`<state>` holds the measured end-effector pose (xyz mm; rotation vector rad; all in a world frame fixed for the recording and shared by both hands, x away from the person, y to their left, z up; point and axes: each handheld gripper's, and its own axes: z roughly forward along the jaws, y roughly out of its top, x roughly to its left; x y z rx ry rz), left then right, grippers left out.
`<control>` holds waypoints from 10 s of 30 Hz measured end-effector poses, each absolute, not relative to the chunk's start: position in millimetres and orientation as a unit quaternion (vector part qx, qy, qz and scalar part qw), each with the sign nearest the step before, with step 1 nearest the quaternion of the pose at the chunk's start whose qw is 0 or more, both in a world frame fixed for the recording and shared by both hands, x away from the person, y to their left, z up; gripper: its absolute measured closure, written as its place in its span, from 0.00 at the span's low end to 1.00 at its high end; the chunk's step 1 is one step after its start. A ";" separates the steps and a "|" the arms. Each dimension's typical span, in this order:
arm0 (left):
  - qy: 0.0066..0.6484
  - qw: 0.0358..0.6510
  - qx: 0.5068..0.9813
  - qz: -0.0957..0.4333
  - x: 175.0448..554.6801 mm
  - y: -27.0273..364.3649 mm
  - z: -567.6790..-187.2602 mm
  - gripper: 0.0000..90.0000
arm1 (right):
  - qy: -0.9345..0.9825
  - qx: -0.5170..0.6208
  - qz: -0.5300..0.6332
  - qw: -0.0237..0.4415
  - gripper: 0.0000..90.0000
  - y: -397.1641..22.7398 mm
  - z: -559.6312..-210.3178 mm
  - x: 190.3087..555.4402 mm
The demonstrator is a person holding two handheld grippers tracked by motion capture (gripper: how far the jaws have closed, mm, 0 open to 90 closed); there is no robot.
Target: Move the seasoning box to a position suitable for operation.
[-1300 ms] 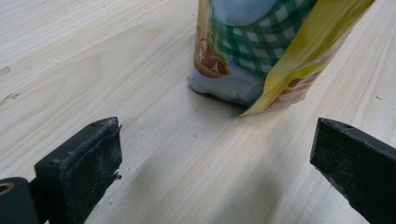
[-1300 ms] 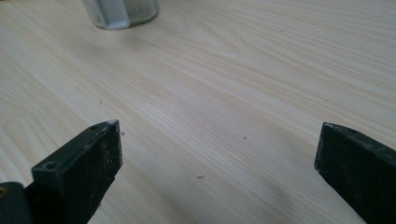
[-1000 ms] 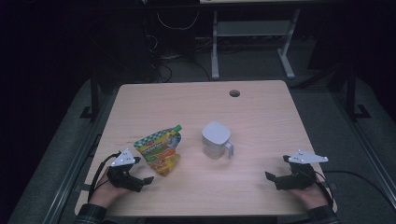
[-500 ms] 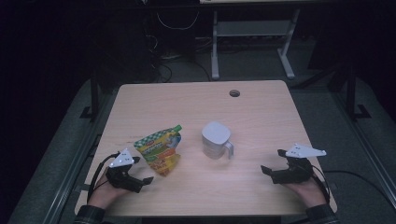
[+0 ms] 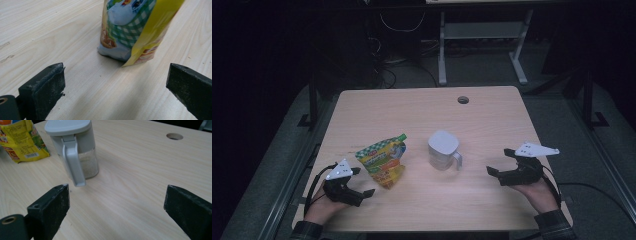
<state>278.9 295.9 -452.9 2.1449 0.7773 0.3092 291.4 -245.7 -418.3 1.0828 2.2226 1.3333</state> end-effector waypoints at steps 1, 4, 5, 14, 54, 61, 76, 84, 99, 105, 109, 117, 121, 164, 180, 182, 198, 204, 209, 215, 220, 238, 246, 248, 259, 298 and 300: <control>0.311 0.411 0.848 0.120 278.8 295.7 -452.3 0.02 | 0.780 0.377 0.471 0.166 0.07 -243.3 -413.9 293.1; 0.310 0.412 0.848 0.121 278.2 295.3 -451.2 0.02 | 0.776 0.376 0.480 0.163 0.07 -241.7 -409.8 294.8; 0.309 0.413 0.848 0.122 277.4 295.6 -450.4 0.02 | 0.782 0.370 0.475 0.162 0.07 -240.2 -408.3 296.5; 0.322 0.418 0.841 0.120 267.1 295.8 -449.7 0.02 | 0.793 0.363 0.448 0.197 0.07 -248.6 -393.7 292.8; 0.315 0.405 0.850 0.115 261.2 289.9 -455.8 0.02 | 0.831 0.306 0.448 0.124 0.20 -181.3 -402.9 326.7; 0.314 0.408 0.849 0.114 260.3 288.0 -456.4 0.02 | 0.831 0.297 0.458 0.110 0.25 -164.2 -409.0 333.1; 0.316 0.411 0.848 0.113 258.3 289.1 -457.1 0.02 | 0.830 0.294 0.458 0.124 0.45 -150.9 -426.0 331.7; 0.315 0.411 0.848 0.113 258.9 289.5 -457.3 0.02 | 0.825 0.294 0.466 0.126 0.61 -148.3 -427.2 331.3; 0.317 0.410 0.849 0.108 259.1 289.0 -458.2 0.02 | 0.824 0.292 0.469 0.125 0.75 -147.7 -428.4 332.2; 0.316 0.410 0.849 0.105 259.2 288.2 -458.8 0.02 | 0.827 0.290 0.468 0.118 0.76 -149.3 -428.1 333.4; 0.315 0.410 0.850 0.104 259.6 288.2 -459.0 0.02 | 0.828 0.287 0.465 0.123 0.76 -148.8 -427.8 332.6; 0.313 0.410 0.851 0.103 259.8 288.5 -459.0 0.02 | 0.828 0.284 0.465 0.137 0.76 -148.1 -427.4 330.1; 0.314 0.410 0.850 0.102 259.8 288.7 -459.4 0.02 | 0.827 0.281 0.466 0.140 0.77 -150.3 -424.7 327.3; 0.304 0.414 0.852 0.100 259.7 286.7 -458.5 0.02 | 0.813 0.248 0.516 0.108 0.77 -174.5 -415.1 277.9; 0.299 0.412 0.855 0.098 259.2 285.8 -458.2 0.02 | 0.826 0.180 0.526 0.086 0.76 -169.9 -419.8 269.0; 0.300 0.412 0.855 0.097 259.1 285.2 -458.5 0.02 | 0.830 0.168 0.526 0.084 0.76 -173.7 -421.3 270.9; 0.298 0.412 0.856 0.091 258.9 282.4 -460.2 0.02 | 0.843 0.162 0.505 0.086 0.75 -193.4 -433.8 278.2; 0.298 0.414 0.855 0.090 257.2 282.4 -460.8 0.02 | 0.834 0.207 0.506 0.075 0.56 -204.3 -434.2 272.9; 0.303 0.414 0.854 0.087 255.5 281.3 -460.8 0.02 | 0.820 0.242 0.513 0.068 0.57 -220.1 -434.2 263.4; 0.305 0.416 0.852 0.087 254.0 281.8 -460.5 0.02 | 0.814 0.260 0.516 0.059 0.72 -229.1 -435.6 252.0; 0.305 0.416 0.852 0.088 253.5 282.4 -460.9 0.02 | 0.816 0.255 0.517 0.050 0.99 -228.9 -436.7 242.9; 0.304 0.415 0.854 0.083 252.9 280.8 -462.0 0.02 | 0.832 0.232 0.501 0.045 1.00 -204.5 -445.8 245.0; 0.302 0.419 0.853 0.081 252.9 280.1 -462.2 0.02 | 0.836 0.242 0.490 0.056 1.00 -201.8 -447.9 253.1; 0.301 0.419 0.853 0.081 253.1 280.0 -462.4 0.02 | 0.833 0.246 0.492 0.062 1.00 -204.0 -447.5 255.9; 0.302 0.420 0.852 0.079 251.6 284.5 -461.7 0.02 | 0.823 0.267 0.494 0.086 1.00 -210.8 -444.1 277.1; 0.231 0.458 0.857 0.053 234.5 201.5 -434.2 0.02 | 0.815 0.291 0.488 0.112 1.00 -219.5 -442.2 284.2; 0.225 0.457 0.859 0.051 235.2 194.9 -433.8 0.02 | 0.814 0.292 0.489 0.111 1.00 -220.1 -441.8 283.5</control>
